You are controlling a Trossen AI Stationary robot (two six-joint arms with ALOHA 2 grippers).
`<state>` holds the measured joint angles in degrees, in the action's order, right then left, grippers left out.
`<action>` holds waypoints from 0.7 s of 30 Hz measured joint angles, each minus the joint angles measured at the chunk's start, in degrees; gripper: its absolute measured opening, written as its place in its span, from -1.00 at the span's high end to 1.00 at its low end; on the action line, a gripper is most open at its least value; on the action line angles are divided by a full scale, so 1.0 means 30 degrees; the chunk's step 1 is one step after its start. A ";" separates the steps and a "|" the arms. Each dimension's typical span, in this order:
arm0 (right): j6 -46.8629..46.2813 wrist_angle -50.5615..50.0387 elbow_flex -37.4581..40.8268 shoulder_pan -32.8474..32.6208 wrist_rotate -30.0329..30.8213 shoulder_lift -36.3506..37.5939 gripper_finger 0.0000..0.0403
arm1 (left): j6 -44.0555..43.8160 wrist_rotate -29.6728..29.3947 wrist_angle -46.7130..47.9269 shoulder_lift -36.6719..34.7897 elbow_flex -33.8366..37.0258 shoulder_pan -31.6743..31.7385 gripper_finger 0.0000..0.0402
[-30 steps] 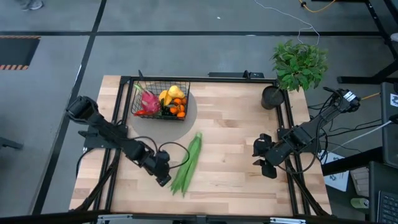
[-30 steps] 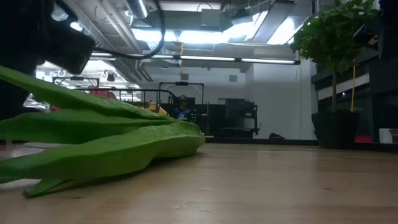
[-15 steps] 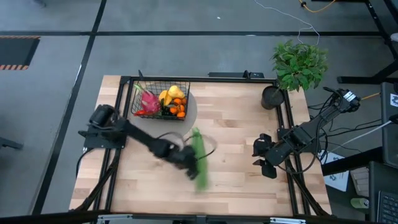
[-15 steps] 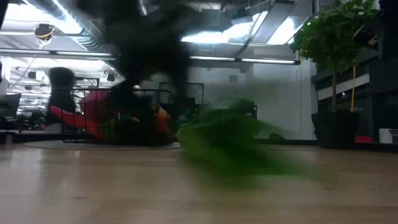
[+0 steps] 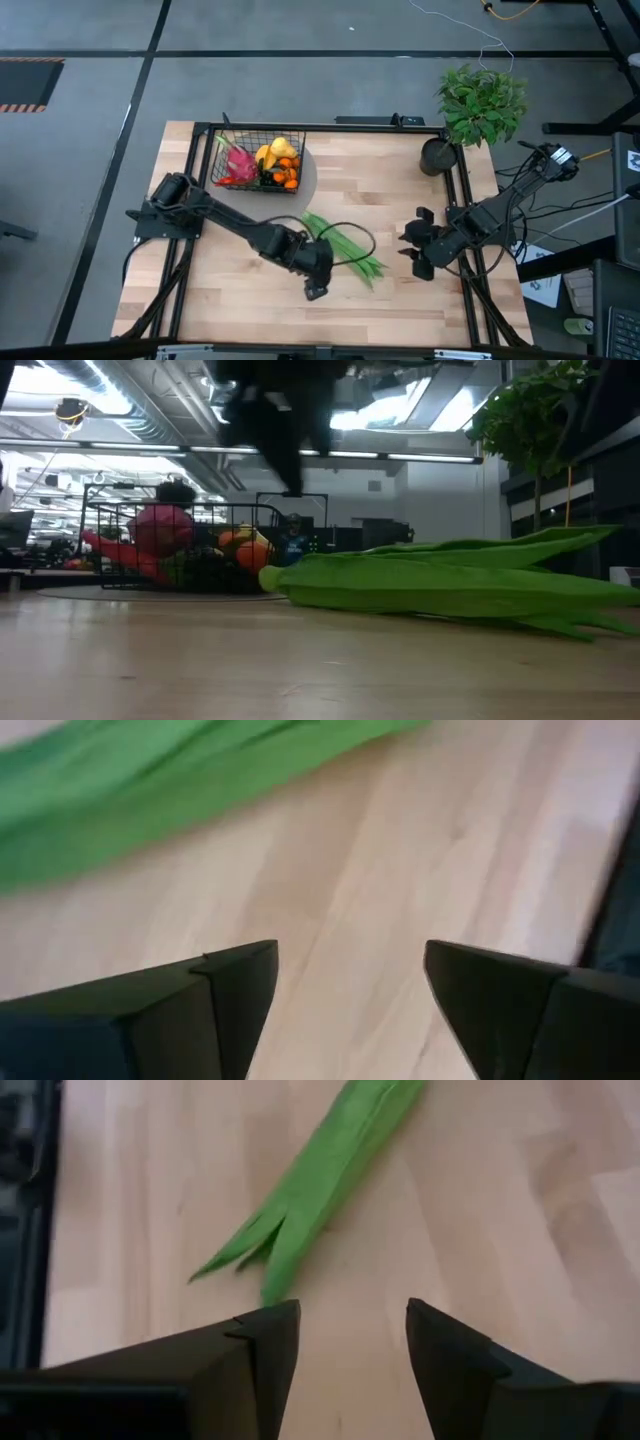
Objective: Build produce basket
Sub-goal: Put the green leaf lettuce into the black wire basket
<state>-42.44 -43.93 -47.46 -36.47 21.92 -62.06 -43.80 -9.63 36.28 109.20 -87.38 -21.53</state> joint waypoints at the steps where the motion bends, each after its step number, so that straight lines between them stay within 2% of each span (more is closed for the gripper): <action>1: -0.0071 0.0153 0.0000 0.0001 0.0241 -0.0170 0.15 | -0.0793 -0.0189 0.0928 -0.0032 -0.0160 -0.0176 -0.20; 4: 0.0142 0.1219 0.0000 0.0109 0.0603 -0.0804 0.15 | -0.2695 -0.0237 0.3475 -0.0056 -0.0488 -0.0681 -0.20; 9: 0.1272 0.4009 0.0000 0.0871 0.1873 -0.2188 0.15 | -0.0614 0.1555 0.7751 -0.0055 -0.1625 -0.1930 -0.20; 11: 0.1728 0.4859 -0.0007 0.1438 0.2018 -0.2805 0.15 | -0.0367 0.1464 0.9120 -0.0055 -0.2020 -0.2313 -0.20; 13: 0.1825 0.5221 -0.0007 0.2196 0.2021 -0.3434 0.15 | -0.1570 -0.0558 1.0312 -0.0059 -0.2510 -0.2664 -0.21; 18: 0.2782 0.5871 -0.0007 0.4003 0.1911 -0.4816 0.15 | -0.2159 -0.8289 1.3409 -0.0804 -0.3396 -0.4271 -0.21; 21: 0.3350 0.6313 -0.0007 0.4608 0.1030 -0.5291 0.15 | -0.3393 -1.0998 1.4419 -0.1877 -0.3412 -0.5373 -0.21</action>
<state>-32.39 -24.99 -47.48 -22.65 25.01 -77.94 -53.98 -42.62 79.53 103.57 -97.61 -37.65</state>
